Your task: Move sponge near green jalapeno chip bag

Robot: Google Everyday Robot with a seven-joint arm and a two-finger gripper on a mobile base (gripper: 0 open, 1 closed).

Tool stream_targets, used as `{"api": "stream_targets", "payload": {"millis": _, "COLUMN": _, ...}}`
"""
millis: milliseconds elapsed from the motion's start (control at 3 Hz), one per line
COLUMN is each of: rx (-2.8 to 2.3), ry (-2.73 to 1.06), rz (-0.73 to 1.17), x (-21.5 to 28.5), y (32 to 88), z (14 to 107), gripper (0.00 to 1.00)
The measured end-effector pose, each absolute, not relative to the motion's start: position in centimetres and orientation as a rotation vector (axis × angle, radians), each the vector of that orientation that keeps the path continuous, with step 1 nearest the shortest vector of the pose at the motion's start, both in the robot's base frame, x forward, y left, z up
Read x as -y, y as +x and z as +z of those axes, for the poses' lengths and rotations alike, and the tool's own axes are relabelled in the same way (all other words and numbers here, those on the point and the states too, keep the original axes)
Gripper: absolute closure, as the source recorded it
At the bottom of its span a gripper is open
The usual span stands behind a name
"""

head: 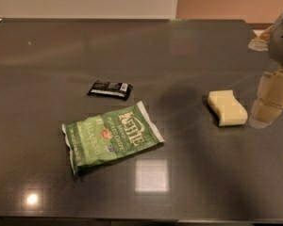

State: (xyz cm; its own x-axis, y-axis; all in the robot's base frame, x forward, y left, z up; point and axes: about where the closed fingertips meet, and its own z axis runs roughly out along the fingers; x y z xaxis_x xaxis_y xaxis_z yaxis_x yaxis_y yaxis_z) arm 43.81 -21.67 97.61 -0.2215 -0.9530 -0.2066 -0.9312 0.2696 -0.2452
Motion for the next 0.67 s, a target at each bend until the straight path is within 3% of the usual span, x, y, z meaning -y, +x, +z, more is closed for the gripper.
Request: {"api": "stream_targets", "payload": {"millis": 667, "rx": -2.255, "ry": -1.699, "rz": -0.133, "x": 21.76, "y": 44.12, "z": 97.67, "gripper": 0.00}}
